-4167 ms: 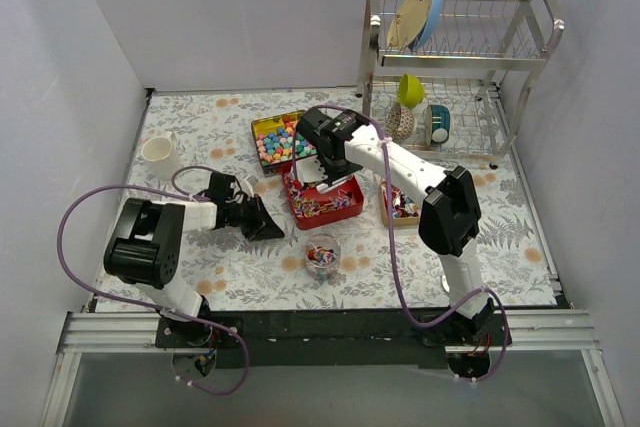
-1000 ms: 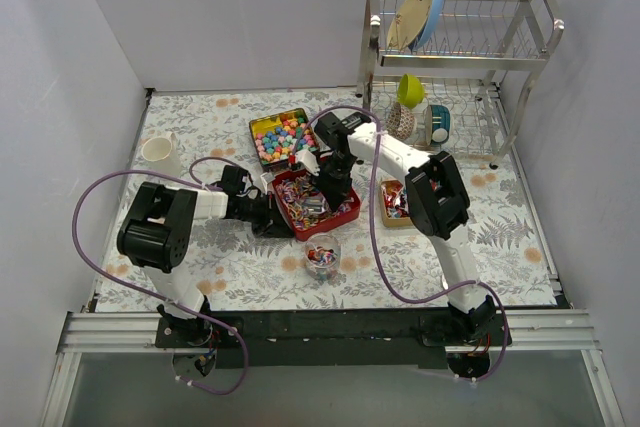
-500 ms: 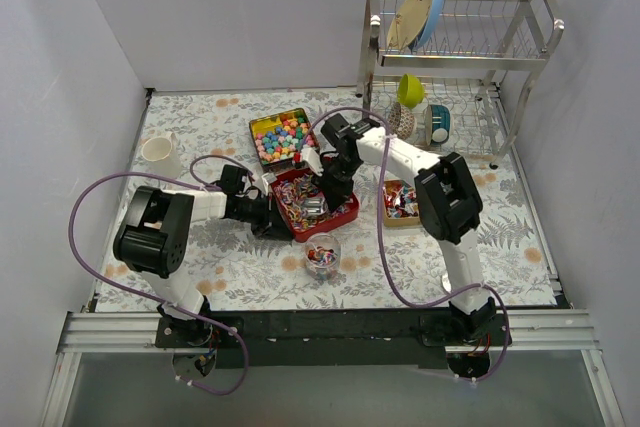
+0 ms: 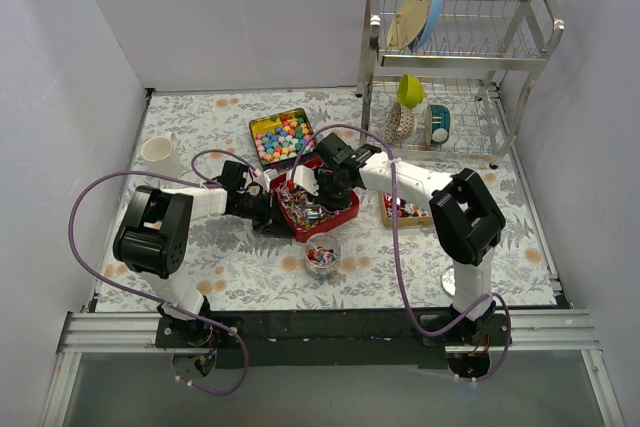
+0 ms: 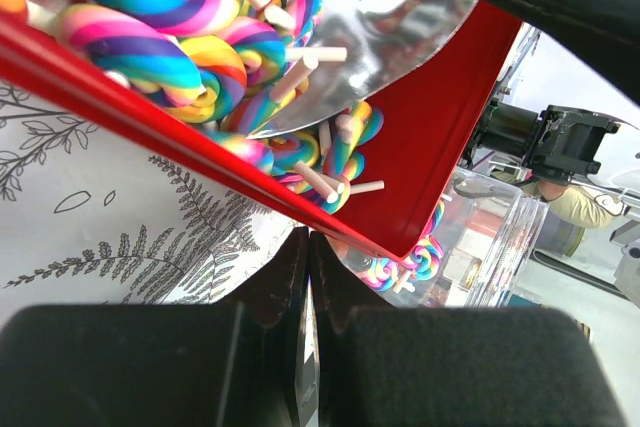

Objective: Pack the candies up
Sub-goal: Scoop the fake candies from the storage box.

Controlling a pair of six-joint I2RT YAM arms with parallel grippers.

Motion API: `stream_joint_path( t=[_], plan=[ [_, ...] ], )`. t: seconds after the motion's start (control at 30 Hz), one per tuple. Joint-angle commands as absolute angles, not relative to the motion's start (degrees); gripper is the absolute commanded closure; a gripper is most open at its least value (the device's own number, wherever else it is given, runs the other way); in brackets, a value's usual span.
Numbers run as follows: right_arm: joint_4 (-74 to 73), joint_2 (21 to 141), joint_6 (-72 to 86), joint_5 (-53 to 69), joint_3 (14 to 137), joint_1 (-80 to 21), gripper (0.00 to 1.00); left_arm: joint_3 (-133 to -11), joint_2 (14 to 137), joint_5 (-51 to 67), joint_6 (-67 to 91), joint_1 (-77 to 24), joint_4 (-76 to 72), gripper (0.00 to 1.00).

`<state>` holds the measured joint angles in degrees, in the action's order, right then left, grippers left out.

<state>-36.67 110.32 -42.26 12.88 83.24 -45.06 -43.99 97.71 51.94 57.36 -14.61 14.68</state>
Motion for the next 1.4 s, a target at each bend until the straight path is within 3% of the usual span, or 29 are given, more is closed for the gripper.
stream_joint_path(
  t=[0.0,0.3,0.43,0.8,1.2,1.37],
  plan=[
    [-33.0,111.0,-43.2,10.4,82.2,-46.7,0.8,-44.6,94.7,53.0,56.1,-14.2,14.2,1.0],
    [-29.5,111.6,-44.0,5.9,79.7,-48.0,0.77,-45.1,95.4,53.0,56.2,-14.1,14.2,1.0],
    [-29.0,111.4,-43.5,7.1,79.4,-48.1,0.98,-45.0,95.5,52.9,56.2,-14.0,14.1,0.99],
    [-35.7,112.6,-40.1,26.5,81.9,-43.7,0.99,-44.8,94.0,52.7,54.0,-12.0,16.5,1.0],
    [-36.3,109.6,-39.2,29.0,82.1,-39.6,0.99,-47.0,94.6,53.0,52.4,-10.2,18.4,1.0],
    [-35.2,107.2,-38.4,28.6,82.4,-37.5,0.99,-48.9,94.0,52.9,49.0,-9.1,23.5,0.86]
  ],
)
